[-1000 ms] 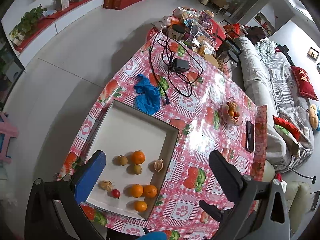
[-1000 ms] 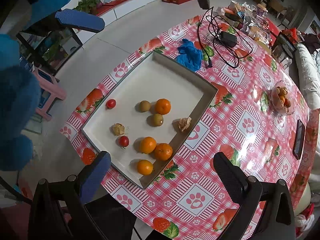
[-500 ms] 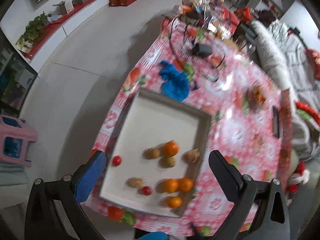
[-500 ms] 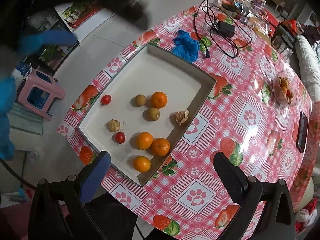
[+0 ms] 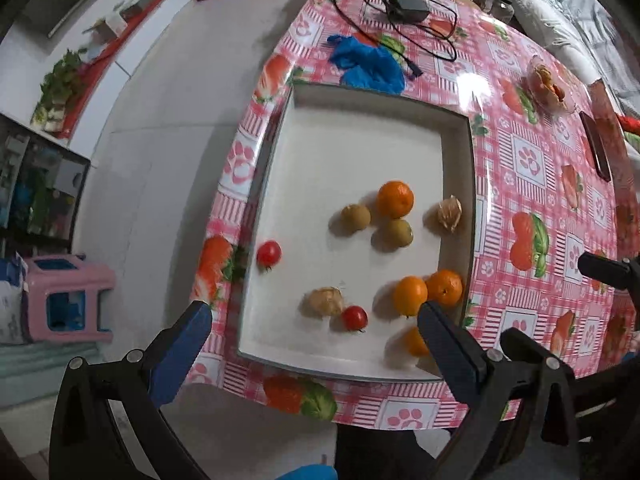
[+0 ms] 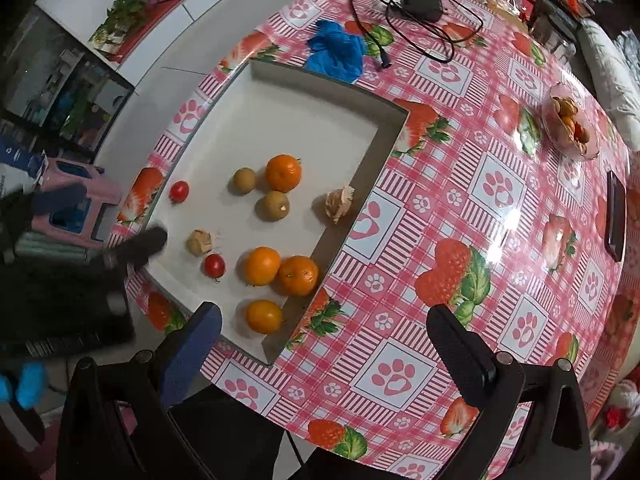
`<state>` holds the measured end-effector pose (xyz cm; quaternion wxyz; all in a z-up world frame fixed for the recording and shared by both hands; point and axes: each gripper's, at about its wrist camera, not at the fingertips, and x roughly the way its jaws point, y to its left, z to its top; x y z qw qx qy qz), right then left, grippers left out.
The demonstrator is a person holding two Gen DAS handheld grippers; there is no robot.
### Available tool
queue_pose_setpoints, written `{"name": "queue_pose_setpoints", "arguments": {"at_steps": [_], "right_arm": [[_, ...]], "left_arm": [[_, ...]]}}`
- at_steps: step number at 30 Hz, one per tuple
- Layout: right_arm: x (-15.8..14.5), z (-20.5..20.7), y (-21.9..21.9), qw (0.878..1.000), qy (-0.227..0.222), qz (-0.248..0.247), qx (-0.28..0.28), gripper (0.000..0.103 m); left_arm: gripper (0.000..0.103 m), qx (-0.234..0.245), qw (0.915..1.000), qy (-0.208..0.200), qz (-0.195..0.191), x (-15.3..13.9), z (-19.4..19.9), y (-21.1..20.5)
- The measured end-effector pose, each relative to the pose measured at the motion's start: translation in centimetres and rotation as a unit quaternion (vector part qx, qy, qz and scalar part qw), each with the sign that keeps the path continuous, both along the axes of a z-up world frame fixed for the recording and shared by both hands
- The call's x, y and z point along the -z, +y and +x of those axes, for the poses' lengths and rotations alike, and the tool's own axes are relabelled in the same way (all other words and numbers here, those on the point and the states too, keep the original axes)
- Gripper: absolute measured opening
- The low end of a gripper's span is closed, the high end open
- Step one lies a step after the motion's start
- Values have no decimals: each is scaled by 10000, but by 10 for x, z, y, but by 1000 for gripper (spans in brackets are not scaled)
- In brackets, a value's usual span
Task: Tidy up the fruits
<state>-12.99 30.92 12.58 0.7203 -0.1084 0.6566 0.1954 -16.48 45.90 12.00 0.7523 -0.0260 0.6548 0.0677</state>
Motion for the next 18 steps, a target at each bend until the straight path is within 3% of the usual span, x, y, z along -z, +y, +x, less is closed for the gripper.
{"name": "queue_pose_setpoints", "arguments": {"at_steps": [9,18], "right_arm": [[5,4,5,9999,79,-64,-101,103],[2,13,1,10000,2,-77,49,103]], "left_arm": [[103,-28,9995,18,298,3,0,8],[103,60,9995,79,308,6,-2,6]]}}
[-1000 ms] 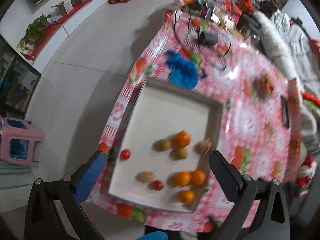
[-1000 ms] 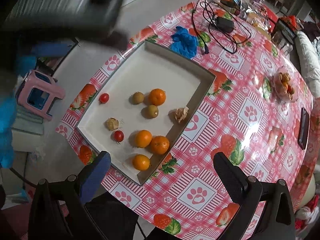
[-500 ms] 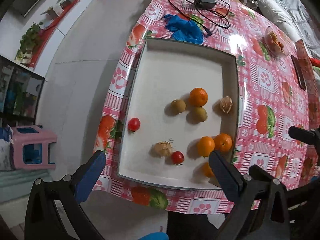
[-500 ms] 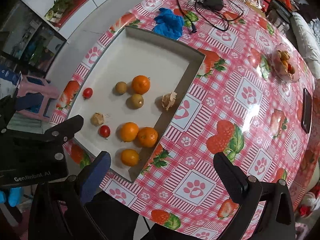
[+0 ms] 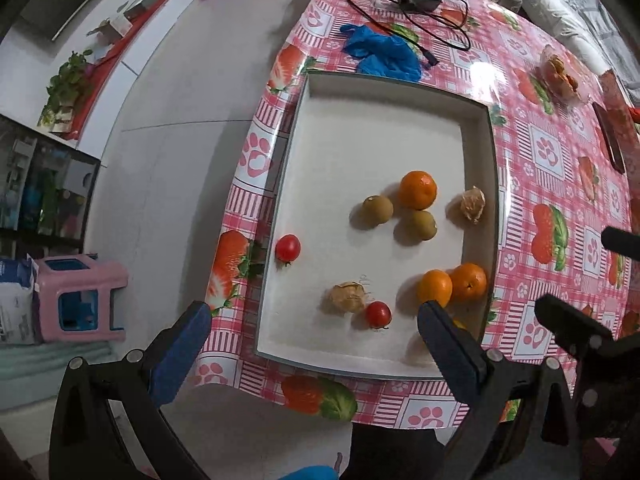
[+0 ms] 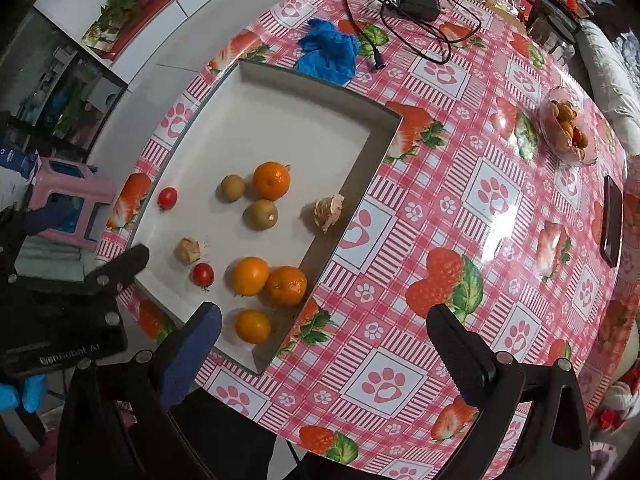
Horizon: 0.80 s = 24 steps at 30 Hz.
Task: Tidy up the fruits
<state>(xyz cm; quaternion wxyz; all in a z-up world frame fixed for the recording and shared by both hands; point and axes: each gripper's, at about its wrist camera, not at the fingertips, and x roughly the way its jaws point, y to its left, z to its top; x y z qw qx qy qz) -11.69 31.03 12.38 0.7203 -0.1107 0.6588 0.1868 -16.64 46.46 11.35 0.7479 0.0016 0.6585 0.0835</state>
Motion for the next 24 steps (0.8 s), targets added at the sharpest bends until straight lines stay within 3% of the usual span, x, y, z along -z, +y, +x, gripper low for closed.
{"name": "queue_pose_setpoints", "arguments": {"at_steps": [24], "right_arm": [[-3,10,17,9999,-74,33,-114,103]], "left_arm": [[103,529,9985,133,17,7,-2,-24]]}}
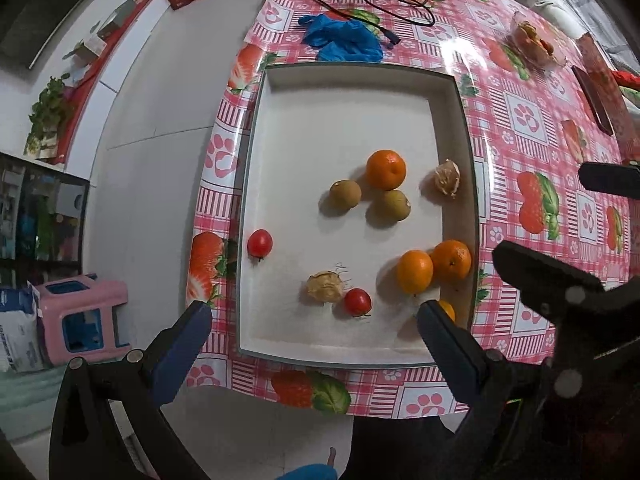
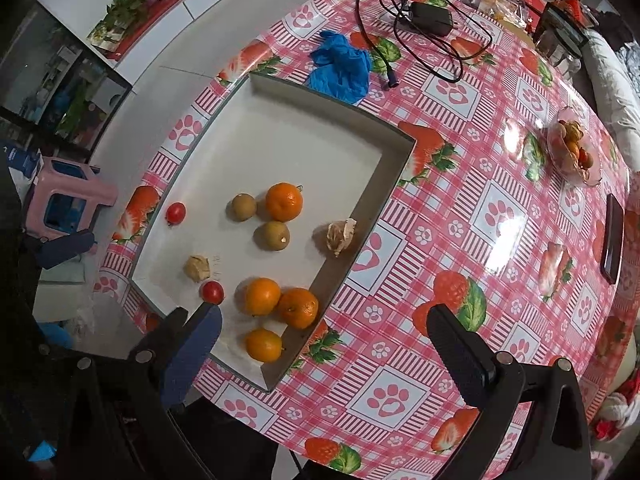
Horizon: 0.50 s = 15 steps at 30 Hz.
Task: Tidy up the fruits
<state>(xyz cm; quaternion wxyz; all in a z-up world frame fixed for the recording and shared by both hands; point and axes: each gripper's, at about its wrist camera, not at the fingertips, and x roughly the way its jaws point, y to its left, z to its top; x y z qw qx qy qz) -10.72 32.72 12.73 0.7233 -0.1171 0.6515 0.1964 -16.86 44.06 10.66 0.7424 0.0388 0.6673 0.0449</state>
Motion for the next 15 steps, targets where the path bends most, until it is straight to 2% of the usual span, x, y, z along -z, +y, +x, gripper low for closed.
{"name": "queue_pose_setpoints", "arguments": {"at_steps": [15], "right_arm": [[2,-2,4,10000,40,-2,-54,103]], "left_arm": [[103,60,10000,37,-61,2,-1,-3]]}}
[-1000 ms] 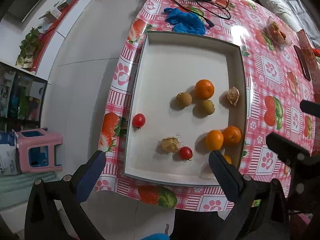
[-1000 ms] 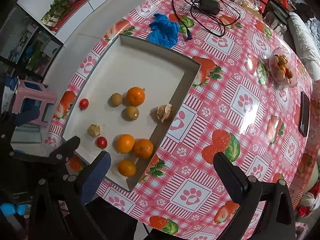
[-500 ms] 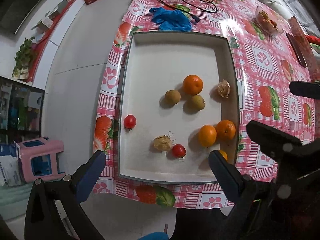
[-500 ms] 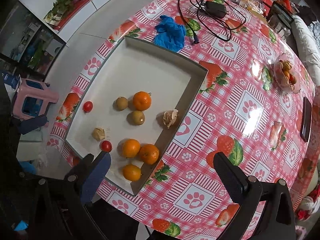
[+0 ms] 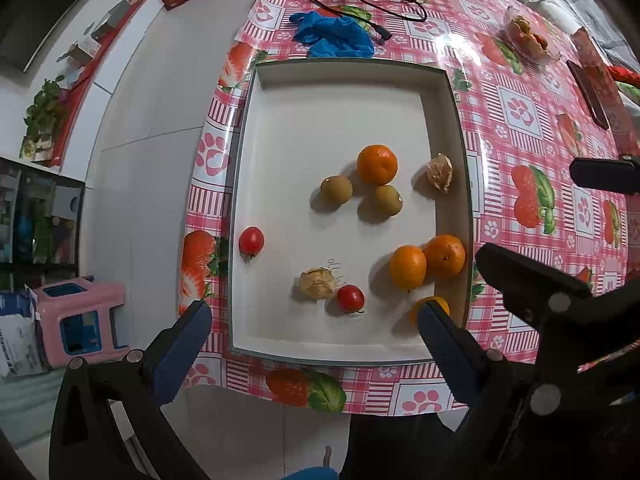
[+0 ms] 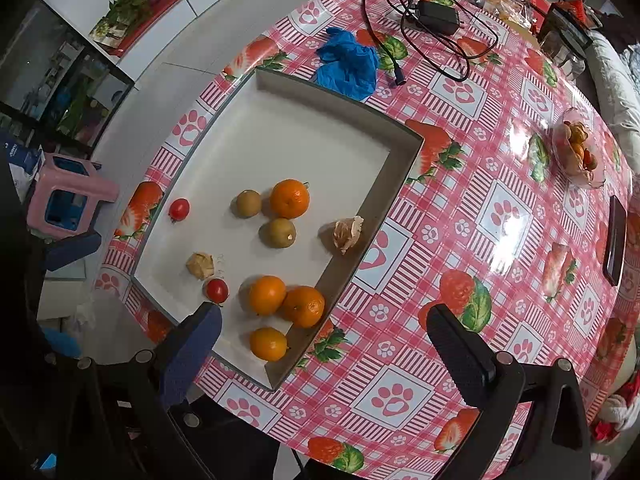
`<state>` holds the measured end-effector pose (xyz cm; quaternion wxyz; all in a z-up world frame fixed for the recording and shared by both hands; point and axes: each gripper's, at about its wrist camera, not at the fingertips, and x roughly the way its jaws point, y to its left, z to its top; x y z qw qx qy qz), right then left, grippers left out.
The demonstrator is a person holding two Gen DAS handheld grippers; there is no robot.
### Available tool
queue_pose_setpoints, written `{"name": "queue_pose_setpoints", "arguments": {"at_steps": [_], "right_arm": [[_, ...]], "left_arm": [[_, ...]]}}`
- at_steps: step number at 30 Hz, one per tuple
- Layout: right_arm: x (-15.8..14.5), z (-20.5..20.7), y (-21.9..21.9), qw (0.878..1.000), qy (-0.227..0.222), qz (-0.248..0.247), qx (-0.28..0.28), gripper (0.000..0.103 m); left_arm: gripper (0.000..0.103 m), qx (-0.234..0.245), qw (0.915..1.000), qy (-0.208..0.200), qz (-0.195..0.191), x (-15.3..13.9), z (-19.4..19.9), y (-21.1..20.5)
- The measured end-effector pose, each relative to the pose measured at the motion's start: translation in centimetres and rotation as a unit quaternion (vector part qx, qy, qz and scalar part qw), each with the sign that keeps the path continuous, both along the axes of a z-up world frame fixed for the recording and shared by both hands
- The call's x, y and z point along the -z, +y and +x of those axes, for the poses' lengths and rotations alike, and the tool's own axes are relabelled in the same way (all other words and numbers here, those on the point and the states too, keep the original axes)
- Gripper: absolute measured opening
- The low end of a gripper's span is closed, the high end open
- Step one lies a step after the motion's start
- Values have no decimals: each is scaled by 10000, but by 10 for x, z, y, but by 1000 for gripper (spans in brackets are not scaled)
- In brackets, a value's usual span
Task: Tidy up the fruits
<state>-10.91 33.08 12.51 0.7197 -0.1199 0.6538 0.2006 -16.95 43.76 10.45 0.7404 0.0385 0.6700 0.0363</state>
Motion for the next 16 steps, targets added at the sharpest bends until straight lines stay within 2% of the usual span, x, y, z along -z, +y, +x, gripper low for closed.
{"name": "queue_pose_setpoints", "arguments": {"at_steps": [16], "right_arm": [[0,-2,2,10000,-4,10,6,103]], "left_arm": [[103,-54,10000,-33,-12,0,-4,2]]}}
